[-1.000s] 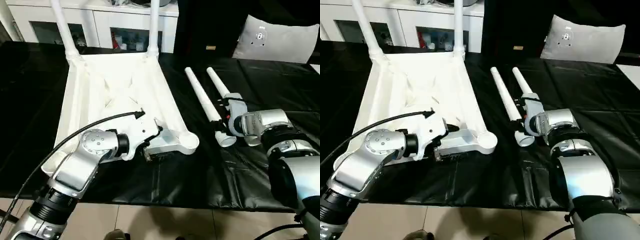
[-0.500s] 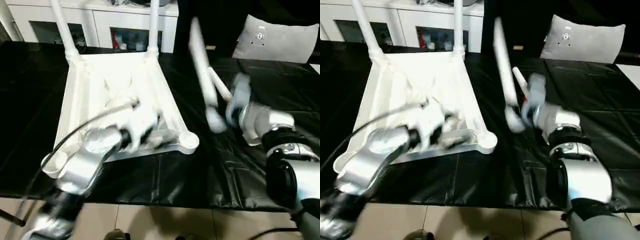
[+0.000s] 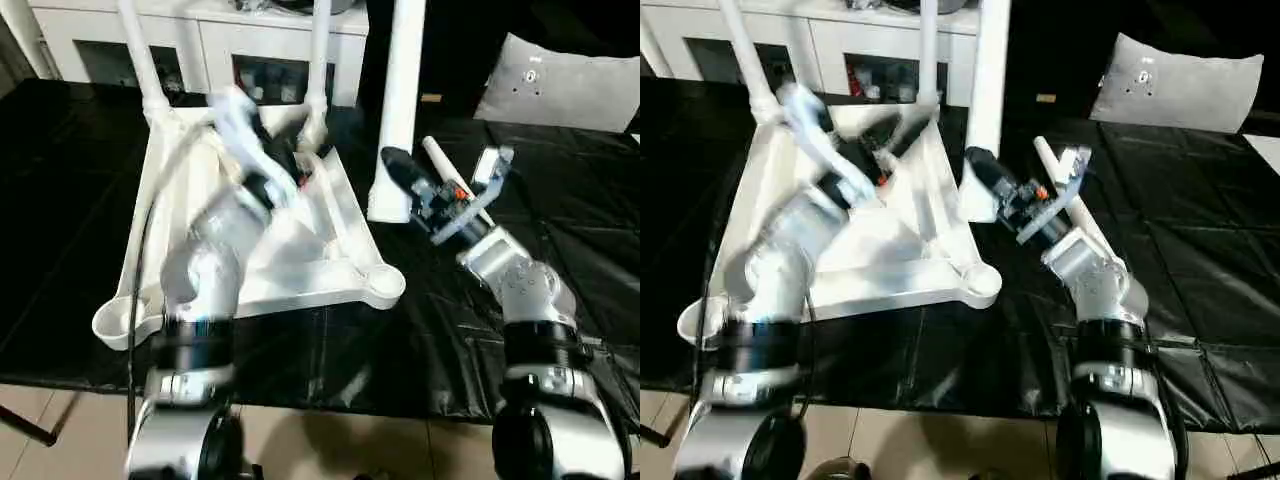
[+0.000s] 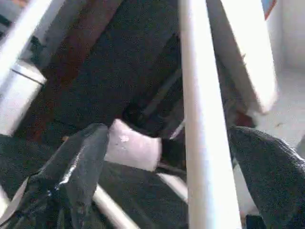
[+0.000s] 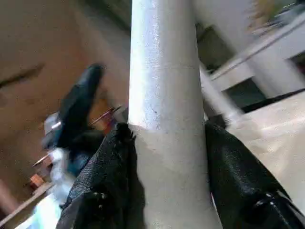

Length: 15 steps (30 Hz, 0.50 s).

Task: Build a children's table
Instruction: Pick table leg

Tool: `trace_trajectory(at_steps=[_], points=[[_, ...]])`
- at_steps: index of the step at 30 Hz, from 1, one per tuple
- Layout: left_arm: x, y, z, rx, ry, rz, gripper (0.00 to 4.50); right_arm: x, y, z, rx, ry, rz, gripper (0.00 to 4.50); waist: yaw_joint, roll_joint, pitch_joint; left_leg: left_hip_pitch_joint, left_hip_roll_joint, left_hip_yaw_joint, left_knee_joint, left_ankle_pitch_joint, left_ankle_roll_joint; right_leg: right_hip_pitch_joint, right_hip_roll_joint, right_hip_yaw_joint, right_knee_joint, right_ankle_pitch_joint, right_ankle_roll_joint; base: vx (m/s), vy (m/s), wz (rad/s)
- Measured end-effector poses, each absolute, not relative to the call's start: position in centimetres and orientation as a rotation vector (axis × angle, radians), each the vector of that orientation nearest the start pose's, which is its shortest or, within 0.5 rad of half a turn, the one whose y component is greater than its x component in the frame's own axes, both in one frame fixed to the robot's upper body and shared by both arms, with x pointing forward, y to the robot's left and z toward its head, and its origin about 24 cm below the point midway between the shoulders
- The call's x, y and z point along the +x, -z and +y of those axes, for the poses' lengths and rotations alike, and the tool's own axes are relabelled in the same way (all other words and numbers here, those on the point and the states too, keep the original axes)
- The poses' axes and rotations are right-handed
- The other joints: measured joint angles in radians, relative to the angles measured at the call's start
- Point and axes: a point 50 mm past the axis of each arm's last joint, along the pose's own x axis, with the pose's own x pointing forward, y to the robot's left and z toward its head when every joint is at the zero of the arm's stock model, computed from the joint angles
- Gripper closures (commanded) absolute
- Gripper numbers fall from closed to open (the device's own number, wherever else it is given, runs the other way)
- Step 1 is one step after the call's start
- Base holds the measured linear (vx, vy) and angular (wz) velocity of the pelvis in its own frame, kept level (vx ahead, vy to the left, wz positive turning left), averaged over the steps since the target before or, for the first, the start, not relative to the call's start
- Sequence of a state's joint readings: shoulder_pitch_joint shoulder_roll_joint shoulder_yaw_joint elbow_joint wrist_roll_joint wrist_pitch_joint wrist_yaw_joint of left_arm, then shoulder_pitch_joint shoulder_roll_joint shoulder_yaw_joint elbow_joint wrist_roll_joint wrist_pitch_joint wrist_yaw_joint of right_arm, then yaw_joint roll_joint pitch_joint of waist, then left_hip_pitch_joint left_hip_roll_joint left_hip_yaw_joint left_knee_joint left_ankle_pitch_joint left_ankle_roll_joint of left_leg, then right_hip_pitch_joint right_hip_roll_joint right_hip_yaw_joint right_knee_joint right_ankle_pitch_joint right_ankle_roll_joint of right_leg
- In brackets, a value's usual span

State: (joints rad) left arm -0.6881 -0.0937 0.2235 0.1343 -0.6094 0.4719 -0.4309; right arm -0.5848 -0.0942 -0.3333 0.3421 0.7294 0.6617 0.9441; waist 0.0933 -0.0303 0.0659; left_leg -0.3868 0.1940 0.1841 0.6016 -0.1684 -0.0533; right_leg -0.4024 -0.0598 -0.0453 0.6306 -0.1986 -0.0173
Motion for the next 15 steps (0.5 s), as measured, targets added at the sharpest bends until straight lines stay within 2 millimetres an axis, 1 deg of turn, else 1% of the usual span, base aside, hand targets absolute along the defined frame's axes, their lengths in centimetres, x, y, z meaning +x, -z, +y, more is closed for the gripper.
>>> trace_trajectory(at_steps=[4, 11, 15], points=[[34.0, -18.8, 7.1, -0.708, 0.793, -0.167, 0.0, 32.2, -12.1, -12.4, 0.861, -1.113, 0.007, 2.59, 0.0, -0.004, 0.002, 0.0, 0.0, 0.0, 0.0, 0.0, 0.0, 0.0, 0.0, 0.0, 0.0, 0.0, 0.001, 0.0, 0.0, 0.0], [33.9, -18.8, 6.6, -0.715, 0.804, -0.154, 0.0, 31.6, -12.3, -12.1, 0.836, -1.179, 0.024, 2.59, 0.002, -0.009, 0.004, -0.001, 0.0, 0.0, 0.0, 0.0, 0.0, 0.0, 0.0, 0.0, -0.001, 0.0, 0.002, 0.0, 0.0, 0.0], [33.5, -19.2, 6.4, -0.746, 0.863, -0.172, 0.0, 31.3, -12.4, -11.7, 0.817, -1.221, 0.04, 2.59, 0.003, -0.01, 0.005, -0.001, 0.0, 0.0, -0.001, 0.0, 0.0, 0.0, 0.0, 0.0, -0.001, 0.0, 0.002, 0.0, 0.0, 0.0]])
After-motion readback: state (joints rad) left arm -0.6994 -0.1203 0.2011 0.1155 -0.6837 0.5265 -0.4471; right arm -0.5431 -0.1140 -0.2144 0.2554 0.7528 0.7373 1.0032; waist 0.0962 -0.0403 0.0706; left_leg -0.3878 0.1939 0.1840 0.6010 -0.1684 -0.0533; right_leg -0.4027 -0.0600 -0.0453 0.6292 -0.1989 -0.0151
